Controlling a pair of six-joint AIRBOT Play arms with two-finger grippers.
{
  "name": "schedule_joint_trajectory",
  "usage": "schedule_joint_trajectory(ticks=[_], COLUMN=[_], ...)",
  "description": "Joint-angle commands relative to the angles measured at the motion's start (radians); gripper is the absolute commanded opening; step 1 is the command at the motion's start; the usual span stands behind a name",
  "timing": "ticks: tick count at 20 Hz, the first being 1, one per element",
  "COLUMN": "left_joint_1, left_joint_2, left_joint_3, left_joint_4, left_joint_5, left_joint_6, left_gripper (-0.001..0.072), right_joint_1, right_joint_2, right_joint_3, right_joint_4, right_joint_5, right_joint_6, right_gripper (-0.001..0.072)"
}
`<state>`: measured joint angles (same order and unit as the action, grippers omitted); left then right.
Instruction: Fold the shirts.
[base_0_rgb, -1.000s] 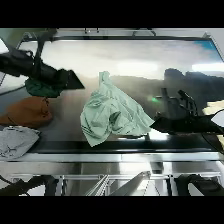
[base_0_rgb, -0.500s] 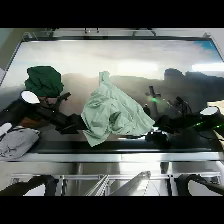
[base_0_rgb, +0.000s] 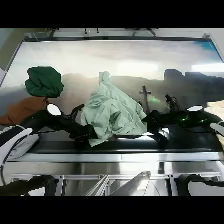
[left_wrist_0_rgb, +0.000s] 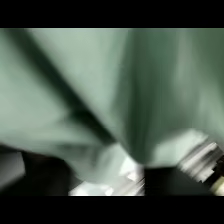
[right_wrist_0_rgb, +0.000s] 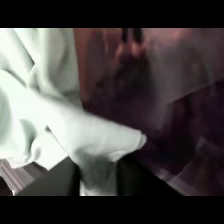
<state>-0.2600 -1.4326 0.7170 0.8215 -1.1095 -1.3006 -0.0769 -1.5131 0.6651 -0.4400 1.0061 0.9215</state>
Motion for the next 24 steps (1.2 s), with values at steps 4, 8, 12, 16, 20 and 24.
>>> schedule_joint_trajectory(ticks=[4, 8, 12, 16, 20, 24], left_joint_1=[-0.064, 0.033, 0.214, 0.412, 0.610, 0.630], left_joint_2=[-0.075, 0.145, 0.399, 0.588, 0.736, 0.749], left_joint_3=[0.209, 0.396, 0.600, 0.722, 0.732, 0.731], left_joint_4=[-0.035, -0.040, -0.040, -0.038, 0.010, 0.086], left_joint_5=[-0.082, -0.242, -0.296, -0.300, -0.304, -0.321], left_joint_6=[0.029, 0.014, -0.029, -0.029, -0.008, -0.008], left_gripper=[0.0018, 0.0019, 0.0021, 0.0023, 0.0024, 0.0025], right_joint_1=[-0.009, -0.133, -0.304, -0.417, -0.459, -0.456], right_joint_2=[0.037, 0.227, 0.468, 0.641, 0.776, 0.774], right_joint_3=[0.123, 0.282, 0.522, 0.698, 0.728, 0.726], right_joint_4=[0.061, 0.103, 0.189, 0.187, 0.130, -0.092], right_joint_5=[0.171, 0.276, 0.270, 0.165, 0.017, 0.056], right_joint_6=[-0.035, -0.022, -0.005, -0.006, -0.008, 0.072], right_gripper=[0.0015, 0.0015, 0.0015, 0.0016, 0.0016, 0.0015])
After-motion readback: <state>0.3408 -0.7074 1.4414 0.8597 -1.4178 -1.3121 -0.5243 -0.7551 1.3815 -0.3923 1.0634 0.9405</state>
